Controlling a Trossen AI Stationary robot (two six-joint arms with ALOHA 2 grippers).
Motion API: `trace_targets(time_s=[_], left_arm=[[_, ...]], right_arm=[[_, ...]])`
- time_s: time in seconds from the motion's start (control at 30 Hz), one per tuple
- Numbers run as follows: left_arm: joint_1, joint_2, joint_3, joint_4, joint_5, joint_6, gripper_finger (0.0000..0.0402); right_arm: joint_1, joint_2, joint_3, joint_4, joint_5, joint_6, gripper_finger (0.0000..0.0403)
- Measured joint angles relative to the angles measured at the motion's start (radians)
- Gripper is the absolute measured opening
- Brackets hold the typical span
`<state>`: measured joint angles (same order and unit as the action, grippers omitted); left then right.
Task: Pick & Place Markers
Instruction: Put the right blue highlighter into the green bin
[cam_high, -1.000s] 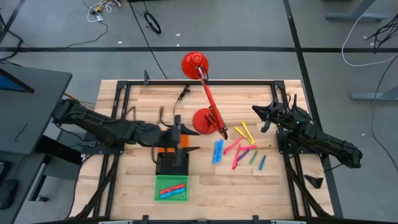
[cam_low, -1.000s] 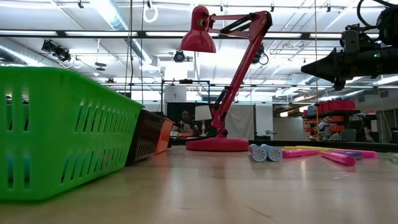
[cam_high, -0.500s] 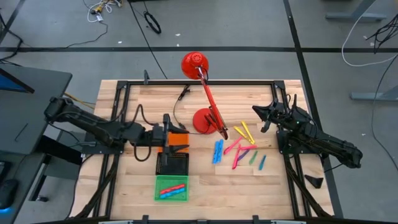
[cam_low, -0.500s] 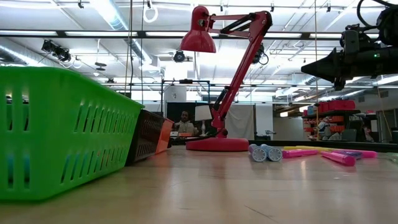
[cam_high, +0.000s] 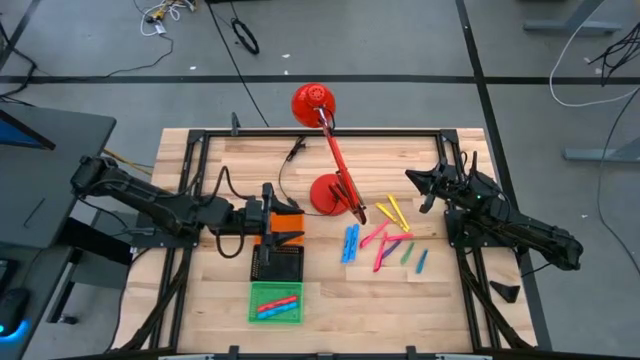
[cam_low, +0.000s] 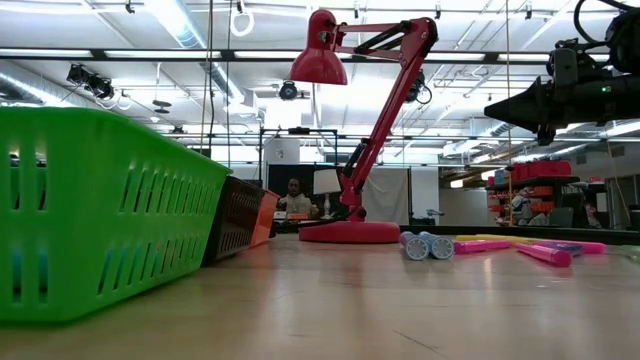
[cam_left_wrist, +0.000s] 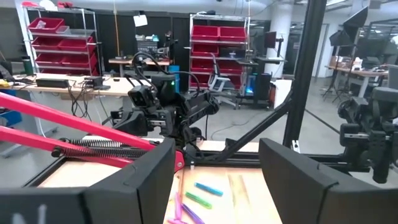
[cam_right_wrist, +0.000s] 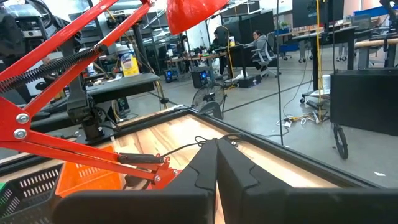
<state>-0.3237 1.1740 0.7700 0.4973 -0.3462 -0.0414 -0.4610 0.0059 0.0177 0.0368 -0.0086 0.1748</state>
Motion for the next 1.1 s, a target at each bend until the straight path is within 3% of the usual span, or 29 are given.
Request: trace_targets(time_s=[0.47,0.67,1.1], left_arm=[[0.0,0.0,0.0,0.0,0.0,-0.001,0.0236],[0.0,0.001,0.0,0.0,-0.029,-0.081,0.0236],[0.0,0.001,0.0,0.0,-0.072,-0.077,0.0236]], right_arm=[[0.0,0.0,0.0,0.002,0.0,0.0,0.001],[0.0,0.0,0.0,0.026,0.0,0.028,0.001],[0.0,0.0,0.0,0.267,-0.009,0.083,0.001]])
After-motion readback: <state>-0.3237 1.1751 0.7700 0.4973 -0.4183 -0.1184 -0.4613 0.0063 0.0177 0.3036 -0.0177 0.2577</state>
